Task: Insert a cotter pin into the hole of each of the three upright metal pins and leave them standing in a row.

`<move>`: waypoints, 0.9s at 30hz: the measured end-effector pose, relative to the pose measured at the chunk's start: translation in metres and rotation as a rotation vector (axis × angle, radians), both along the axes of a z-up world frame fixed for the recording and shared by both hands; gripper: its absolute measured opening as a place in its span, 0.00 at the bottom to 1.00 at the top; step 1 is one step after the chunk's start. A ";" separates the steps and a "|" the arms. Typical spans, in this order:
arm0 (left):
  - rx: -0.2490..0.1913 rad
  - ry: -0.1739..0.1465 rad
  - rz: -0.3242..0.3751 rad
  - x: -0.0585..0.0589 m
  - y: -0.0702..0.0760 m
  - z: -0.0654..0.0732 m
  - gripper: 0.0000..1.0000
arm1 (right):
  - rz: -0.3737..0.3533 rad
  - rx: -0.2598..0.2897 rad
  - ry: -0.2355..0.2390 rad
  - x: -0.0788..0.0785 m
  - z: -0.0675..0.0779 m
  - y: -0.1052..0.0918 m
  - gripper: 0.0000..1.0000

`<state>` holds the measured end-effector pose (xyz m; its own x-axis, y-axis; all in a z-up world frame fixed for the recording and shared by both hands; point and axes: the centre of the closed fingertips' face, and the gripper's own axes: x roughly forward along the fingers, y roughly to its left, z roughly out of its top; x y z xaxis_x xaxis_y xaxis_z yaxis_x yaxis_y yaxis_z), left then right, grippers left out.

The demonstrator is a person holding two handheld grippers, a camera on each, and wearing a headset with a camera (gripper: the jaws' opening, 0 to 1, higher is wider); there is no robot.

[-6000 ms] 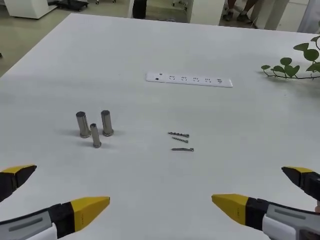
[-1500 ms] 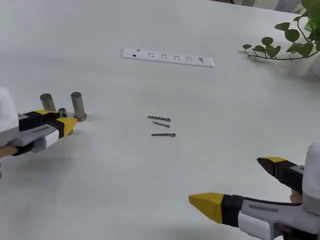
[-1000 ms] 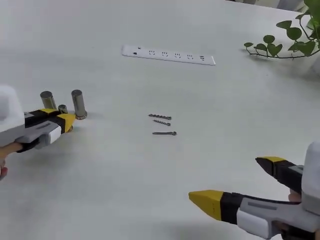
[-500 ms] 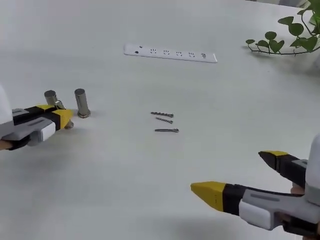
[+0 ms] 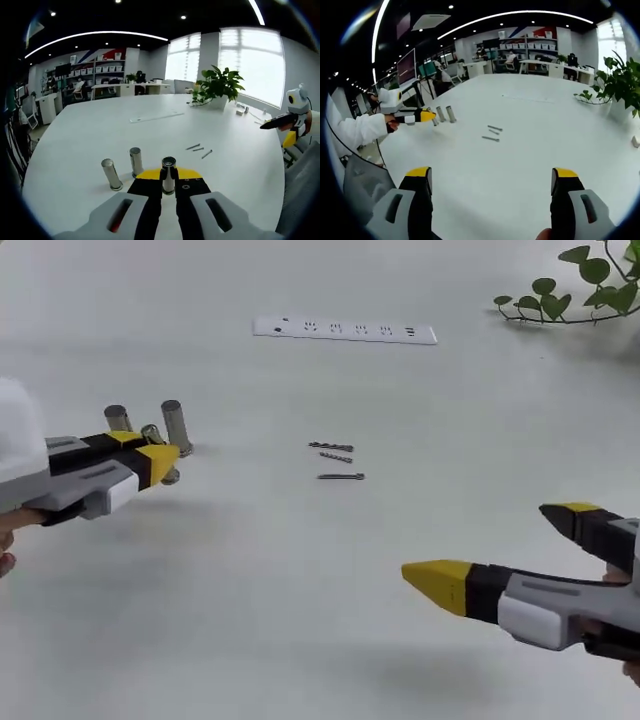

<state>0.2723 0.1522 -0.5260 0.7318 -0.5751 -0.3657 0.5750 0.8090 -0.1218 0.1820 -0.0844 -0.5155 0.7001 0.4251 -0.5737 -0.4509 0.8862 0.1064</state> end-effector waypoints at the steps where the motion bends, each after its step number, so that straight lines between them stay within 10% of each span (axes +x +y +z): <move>1: -0.010 0.002 -0.002 -0.001 -0.003 0.001 0.05 | -0.001 0.003 0.000 0.000 0.000 0.000 0.98; 27: 0.035 0.030 -0.149 -0.027 -0.073 -0.014 0.05 | -0.028 0.057 -0.037 -0.008 0.006 -0.015 0.98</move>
